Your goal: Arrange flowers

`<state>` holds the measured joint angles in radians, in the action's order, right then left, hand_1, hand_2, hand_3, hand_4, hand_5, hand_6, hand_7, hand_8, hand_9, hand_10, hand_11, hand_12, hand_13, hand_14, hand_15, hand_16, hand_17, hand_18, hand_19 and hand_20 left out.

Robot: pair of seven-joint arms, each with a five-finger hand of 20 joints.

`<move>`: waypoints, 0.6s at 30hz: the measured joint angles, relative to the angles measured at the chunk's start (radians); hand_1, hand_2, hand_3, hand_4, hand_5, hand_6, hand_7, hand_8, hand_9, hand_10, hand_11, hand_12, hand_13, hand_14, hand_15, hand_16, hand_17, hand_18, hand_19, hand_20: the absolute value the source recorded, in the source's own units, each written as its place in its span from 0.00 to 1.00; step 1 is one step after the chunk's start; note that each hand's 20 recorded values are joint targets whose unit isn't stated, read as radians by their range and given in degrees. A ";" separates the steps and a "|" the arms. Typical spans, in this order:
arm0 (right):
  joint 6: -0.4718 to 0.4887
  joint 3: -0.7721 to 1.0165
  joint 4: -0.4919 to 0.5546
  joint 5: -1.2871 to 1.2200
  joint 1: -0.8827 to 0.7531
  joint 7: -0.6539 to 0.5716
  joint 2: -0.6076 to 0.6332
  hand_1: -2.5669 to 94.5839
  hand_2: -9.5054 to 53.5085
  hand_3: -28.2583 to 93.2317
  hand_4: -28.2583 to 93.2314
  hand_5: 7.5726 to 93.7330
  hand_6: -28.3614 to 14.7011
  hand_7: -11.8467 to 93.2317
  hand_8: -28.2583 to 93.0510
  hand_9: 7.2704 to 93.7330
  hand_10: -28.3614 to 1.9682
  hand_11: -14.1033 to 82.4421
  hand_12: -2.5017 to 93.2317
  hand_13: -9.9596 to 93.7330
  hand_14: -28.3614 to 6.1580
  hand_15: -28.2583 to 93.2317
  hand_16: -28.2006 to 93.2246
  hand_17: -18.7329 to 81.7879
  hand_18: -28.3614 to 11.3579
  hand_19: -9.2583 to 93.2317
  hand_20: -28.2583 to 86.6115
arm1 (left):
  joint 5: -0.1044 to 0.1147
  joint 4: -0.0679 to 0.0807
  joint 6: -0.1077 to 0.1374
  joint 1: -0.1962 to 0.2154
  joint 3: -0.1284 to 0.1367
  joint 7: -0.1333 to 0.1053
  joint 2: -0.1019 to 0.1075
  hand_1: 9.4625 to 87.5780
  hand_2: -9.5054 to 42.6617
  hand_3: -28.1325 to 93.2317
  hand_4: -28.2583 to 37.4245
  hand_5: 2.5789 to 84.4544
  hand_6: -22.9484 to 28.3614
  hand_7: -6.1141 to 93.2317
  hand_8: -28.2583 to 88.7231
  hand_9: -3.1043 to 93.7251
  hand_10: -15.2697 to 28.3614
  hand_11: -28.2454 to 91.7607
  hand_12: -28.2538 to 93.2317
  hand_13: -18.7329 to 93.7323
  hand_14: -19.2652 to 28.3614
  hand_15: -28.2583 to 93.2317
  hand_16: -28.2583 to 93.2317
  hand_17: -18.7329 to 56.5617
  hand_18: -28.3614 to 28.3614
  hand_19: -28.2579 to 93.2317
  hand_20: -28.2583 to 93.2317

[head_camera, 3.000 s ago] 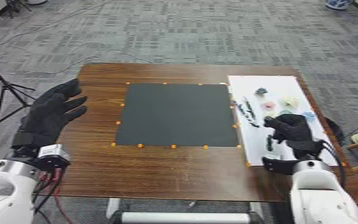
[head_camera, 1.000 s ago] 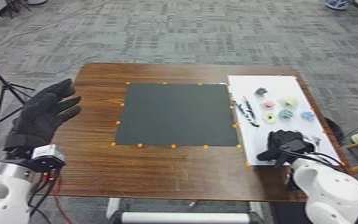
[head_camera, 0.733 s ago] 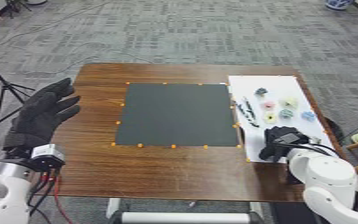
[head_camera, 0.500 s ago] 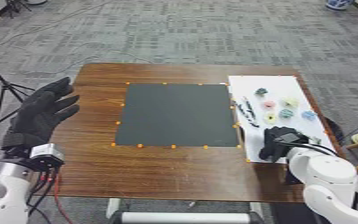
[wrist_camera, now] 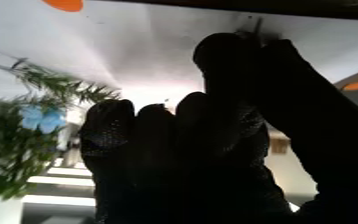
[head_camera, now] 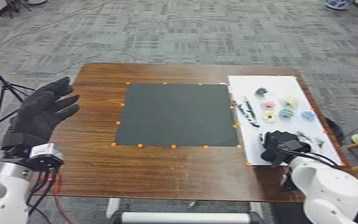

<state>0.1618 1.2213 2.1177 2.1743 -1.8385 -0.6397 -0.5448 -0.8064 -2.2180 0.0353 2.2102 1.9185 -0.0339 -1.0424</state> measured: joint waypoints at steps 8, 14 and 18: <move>-0.131 0.023 0.012 -0.003 0.035 -0.016 0.027 0.39 0.00 0.95 0.16 0.82 0.69 0.64 0.43 0.90 0.65 0.84 0.53 0.83 0.51 0.95 0.60 0.56 0.13 0.97 0.68 | 0.000 0.000 0.003 0.000 -0.001 0.000 0.002 0.24 0.06 0.79 0.07 0.30 0.50 0.30 0.15 0.23 0.58 0.48 0.40 0.27 0.68 0.67 0.19 0.13 0.84 0.58 0.34; -0.176 -0.057 -0.003 -0.112 0.195 -0.005 0.019 0.40 0.00 0.95 0.15 0.82 0.70 0.64 0.43 0.90 0.65 0.84 0.53 0.83 0.52 0.94 0.60 0.57 0.13 0.98 0.68 | 0.000 -0.001 0.007 0.000 0.000 0.000 0.006 0.24 0.05 0.79 0.07 0.31 0.50 0.30 0.15 0.23 0.58 0.48 0.40 0.27 0.68 0.67 0.19 0.13 0.84 0.58 0.34; -0.179 -0.132 -0.021 -0.220 0.311 0.061 -0.023 0.40 0.00 0.95 0.15 0.83 0.70 0.63 0.43 0.90 0.64 0.84 0.53 0.84 0.52 0.94 0.60 0.58 0.13 0.98 0.67 | 0.002 0.000 0.007 -0.005 0.000 0.007 0.024 0.24 0.06 0.79 0.07 0.31 0.50 0.30 0.15 0.23 0.58 0.48 0.40 0.27 0.68 0.67 0.19 0.13 0.84 0.58 0.34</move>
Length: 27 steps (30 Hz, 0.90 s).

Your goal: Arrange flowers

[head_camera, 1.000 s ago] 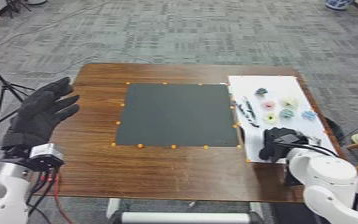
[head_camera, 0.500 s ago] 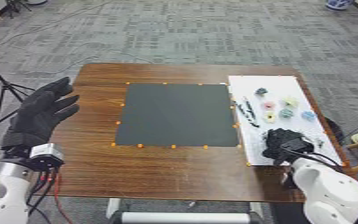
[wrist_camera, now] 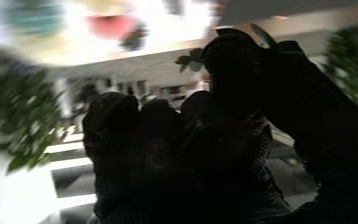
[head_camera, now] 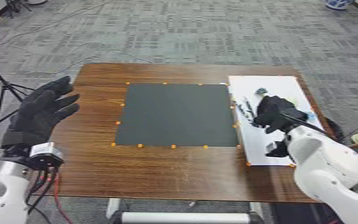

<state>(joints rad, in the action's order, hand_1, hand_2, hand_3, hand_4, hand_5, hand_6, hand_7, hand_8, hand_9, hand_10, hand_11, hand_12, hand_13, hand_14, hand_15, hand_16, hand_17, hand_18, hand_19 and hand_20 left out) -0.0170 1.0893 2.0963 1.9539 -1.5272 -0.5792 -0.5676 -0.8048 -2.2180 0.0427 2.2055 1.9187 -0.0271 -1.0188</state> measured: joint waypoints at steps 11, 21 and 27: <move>0.077 -0.214 -0.095 -0.049 0.246 0.070 -0.309 0.40 0.00 0.94 0.15 0.84 0.70 0.62 0.43 0.91 0.65 0.82 0.53 0.84 0.52 0.94 0.60 0.58 0.12 0.99 0.67 | 0.010 0.039 -0.031 -0.097 -0.012 0.048 0.114 0.24 0.06 0.79 0.07 0.30 0.49 0.30 0.15 0.23 0.58 0.48 0.40 0.27 0.67 0.66 0.19 0.12 0.85 0.57 0.34; 0.028 -0.483 -0.262 0.040 0.394 -0.024 -0.540 0.40 0.00 0.94 0.15 0.84 0.70 0.60 0.44 0.91 0.65 0.81 0.53 0.85 0.53 0.94 0.60 0.58 0.12 1.00 0.66 | 0.015 0.063 -0.049 -0.194 -0.043 0.059 0.208 0.24 0.06 0.79 0.07 0.30 0.50 0.30 0.15 0.23 0.58 0.47 0.40 0.27 0.68 0.66 0.19 0.12 0.85 0.57 0.33; -0.051 -0.668 -0.419 0.065 0.509 -0.076 -0.641 0.41 0.00 0.94 0.15 0.84 0.70 0.60 0.44 0.91 0.65 0.81 0.53 0.85 0.53 0.94 0.60 0.58 0.13 1.00 0.66 | 0.016 0.076 -0.052 -0.250 -0.096 0.058 0.224 0.24 0.06 0.79 0.07 0.30 0.50 0.30 0.15 0.23 0.58 0.47 0.40 0.27 0.68 0.66 0.19 0.13 0.85 0.57 0.33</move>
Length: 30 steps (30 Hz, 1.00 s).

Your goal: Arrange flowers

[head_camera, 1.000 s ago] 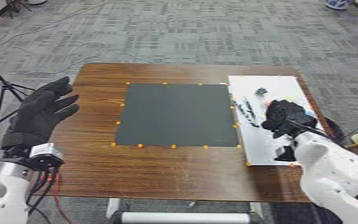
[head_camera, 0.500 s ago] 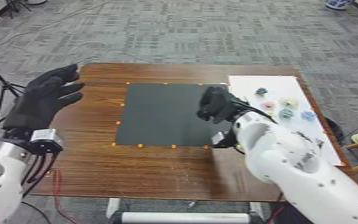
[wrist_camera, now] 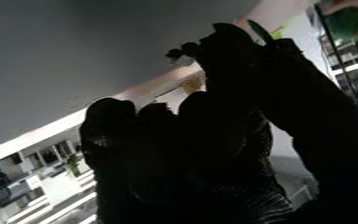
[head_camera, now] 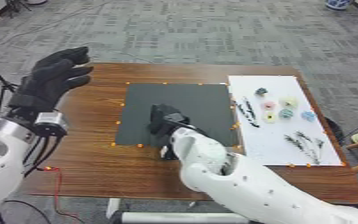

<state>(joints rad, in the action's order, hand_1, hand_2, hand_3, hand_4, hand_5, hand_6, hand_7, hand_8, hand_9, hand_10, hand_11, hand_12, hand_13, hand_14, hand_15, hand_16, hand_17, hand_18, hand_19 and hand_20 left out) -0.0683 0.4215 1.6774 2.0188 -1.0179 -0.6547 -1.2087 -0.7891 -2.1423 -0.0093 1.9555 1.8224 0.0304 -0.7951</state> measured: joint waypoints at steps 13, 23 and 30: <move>-0.021 -0.053 -0.081 0.012 0.043 -0.052 -0.097 0.40 0.00 0.94 0.15 0.85 0.71 0.60 0.43 0.91 0.66 0.81 0.53 0.85 0.53 0.93 0.60 0.58 0.13 1.00 0.66 | 0.002 0.027 -0.021 -0.097 -0.095 0.010 0.009 0.24 0.06 0.79 0.07 0.31 0.49 0.30 0.15 0.23 0.58 0.47 0.40 0.27 0.68 0.66 0.19 0.13 0.85 0.57 0.33; -0.043 -0.104 -0.156 0.006 0.068 -0.095 -0.146 0.41 0.00 0.93 0.14 0.85 0.72 0.60 0.43 0.91 0.67 0.80 0.54 0.85 0.54 0.93 0.61 0.59 0.13 1.00 0.66 | 0.007 0.063 -0.044 -0.176 -0.181 0.030 0.020 0.23 0.06 0.79 0.07 0.30 0.49 0.30 0.15 0.23 0.58 0.47 0.40 0.27 0.68 0.66 0.19 0.13 0.85 0.57 0.33; -0.021 -0.102 -0.150 0.008 0.065 -0.096 -0.148 0.42 0.00 0.92 0.11 0.82 0.71 0.60 0.42 0.89 0.66 0.80 0.55 0.83 0.53 0.93 0.61 0.56 0.14 0.99 0.66 | 0.009 0.062 -0.048 -0.180 -0.174 0.031 0.019 0.23 0.06 0.79 0.07 0.31 0.50 0.30 0.15 0.23 0.58 0.47 0.40 0.27 0.68 0.66 0.19 0.12 0.85 0.58 0.33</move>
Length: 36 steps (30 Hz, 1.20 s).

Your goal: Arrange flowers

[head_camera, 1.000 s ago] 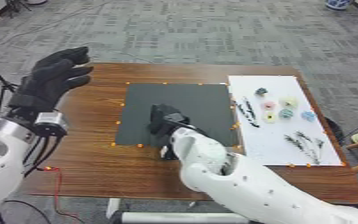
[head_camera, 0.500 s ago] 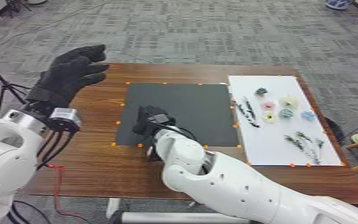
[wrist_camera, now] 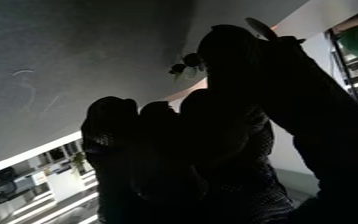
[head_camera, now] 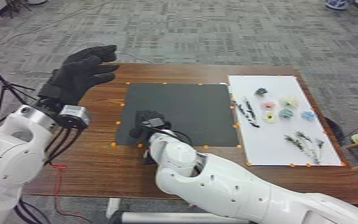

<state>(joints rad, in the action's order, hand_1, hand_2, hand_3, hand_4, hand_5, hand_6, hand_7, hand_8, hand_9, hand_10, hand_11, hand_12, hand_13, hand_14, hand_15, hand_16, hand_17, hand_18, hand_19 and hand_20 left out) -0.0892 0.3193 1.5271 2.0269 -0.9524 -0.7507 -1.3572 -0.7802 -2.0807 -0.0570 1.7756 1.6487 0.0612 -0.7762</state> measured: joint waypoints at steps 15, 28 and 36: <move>0.122 0.045 0.001 0.027 -0.035 0.045 -0.001 0.34 0.03 0.92 0.06 0.82 0.68 0.59 0.37 0.88 0.64 0.80 0.54 0.81 0.51 0.93 0.60 0.55 0.13 0.98 0.67 | 0.003 -0.001 -0.002 0.012 0.010 -0.002 -0.001 0.23 0.07 0.79 0.07 0.31 0.50 0.30 0.15 0.23 0.58 0.47 0.40 0.27 0.68 0.66 0.19 0.12 0.85 0.58 0.33; 0.031 0.006 -0.041 0.009 -0.005 0.001 -0.012 0.35 0.08 0.93 0.07 0.90 0.70 0.55 0.33 0.93 0.68 0.78 0.52 0.86 0.55 0.92 0.59 0.59 0.12 1.00 0.66 | 0.005 0.001 -0.003 0.004 -0.008 0.001 -0.002 0.23 0.07 0.79 0.07 0.31 0.50 0.29 0.15 0.23 0.58 0.47 0.40 0.27 0.68 0.66 0.19 0.12 0.85 0.58 0.33; 0.033 0.032 -0.029 -0.009 -0.014 0.013 -0.012 0.23 0.09 0.89 0.04 0.91 0.69 0.55 0.16 0.94 0.67 0.76 0.52 0.86 0.54 0.92 0.59 0.59 0.11 1.00 0.66 | 0.006 0.001 -0.004 0.005 -0.003 0.001 -0.005 0.23 0.07 0.79 0.07 0.31 0.50 0.29 0.15 0.23 0.58 0.47 0.40 0.27 0.68 0.66 0.19 0.12 0.85 0.57 0.33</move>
<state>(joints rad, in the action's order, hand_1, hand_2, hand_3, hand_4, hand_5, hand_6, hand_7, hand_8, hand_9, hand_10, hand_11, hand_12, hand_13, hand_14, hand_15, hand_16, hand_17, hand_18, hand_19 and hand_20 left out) -0.0557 0.3513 1.4982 2.0178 -0.9669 -0.7382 -1.3687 -0.7746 -2.0794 -0.0609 1.7804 1.6454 0.0623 -0.7812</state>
